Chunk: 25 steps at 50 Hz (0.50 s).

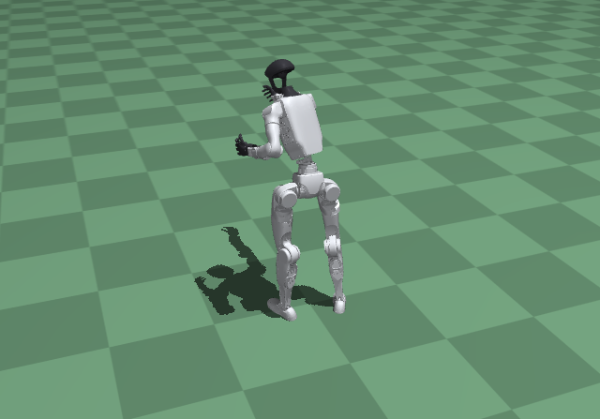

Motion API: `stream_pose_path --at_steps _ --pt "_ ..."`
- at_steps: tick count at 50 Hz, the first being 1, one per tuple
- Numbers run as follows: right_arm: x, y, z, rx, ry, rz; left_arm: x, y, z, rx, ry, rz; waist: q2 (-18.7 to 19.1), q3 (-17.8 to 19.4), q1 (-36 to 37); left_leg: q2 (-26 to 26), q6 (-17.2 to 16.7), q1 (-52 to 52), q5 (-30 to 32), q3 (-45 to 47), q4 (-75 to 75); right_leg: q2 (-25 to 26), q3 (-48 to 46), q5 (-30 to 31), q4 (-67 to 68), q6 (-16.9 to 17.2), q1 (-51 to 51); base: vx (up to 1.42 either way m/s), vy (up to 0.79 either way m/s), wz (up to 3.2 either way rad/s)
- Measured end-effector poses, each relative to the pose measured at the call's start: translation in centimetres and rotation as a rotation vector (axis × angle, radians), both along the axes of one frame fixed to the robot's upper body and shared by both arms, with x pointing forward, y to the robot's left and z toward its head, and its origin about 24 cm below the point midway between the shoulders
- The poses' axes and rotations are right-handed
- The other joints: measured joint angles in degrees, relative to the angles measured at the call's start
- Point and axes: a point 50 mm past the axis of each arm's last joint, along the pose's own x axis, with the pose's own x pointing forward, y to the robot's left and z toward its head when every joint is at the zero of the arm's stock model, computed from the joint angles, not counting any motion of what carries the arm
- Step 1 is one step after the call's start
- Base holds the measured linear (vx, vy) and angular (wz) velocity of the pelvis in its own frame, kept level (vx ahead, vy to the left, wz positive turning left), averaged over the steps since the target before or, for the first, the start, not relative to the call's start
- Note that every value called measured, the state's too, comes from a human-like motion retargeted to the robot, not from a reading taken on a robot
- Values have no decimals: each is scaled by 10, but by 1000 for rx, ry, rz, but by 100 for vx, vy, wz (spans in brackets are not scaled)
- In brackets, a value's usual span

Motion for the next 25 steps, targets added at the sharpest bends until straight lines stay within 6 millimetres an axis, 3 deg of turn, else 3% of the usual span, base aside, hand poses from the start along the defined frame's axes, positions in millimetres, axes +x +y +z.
stream_pose_path --at_steps 7,15,20,25 --pt "-3 -10 -8 -3 28 -55 -5 8 -6 -38 22 63 5 -4 11 3 -1 -9 2 -2 0 3 -3 3 1 4 -8 0 0 0" --pt "-5 -9 0 -21 1 -52 -6 15 -10 -41 31 109 7 -14 13 4 -2 -9 2 -1 0 4 -2 4 2 7 -10 0 0 0" --pt "-2 1 4 -90 -49 -7 -6 17 -9 -27 8 119 8 -24 6 4 -2 -3 -1 1 0 3 0 1 4 8 -6 0 0 0" --pt "7 25 0 -182 -152 85 -4 21 -7 -1 -25 141 8 -37 -13 2 1 9 -7 4 0 1 4 -4 6 7 2 0 0 0"
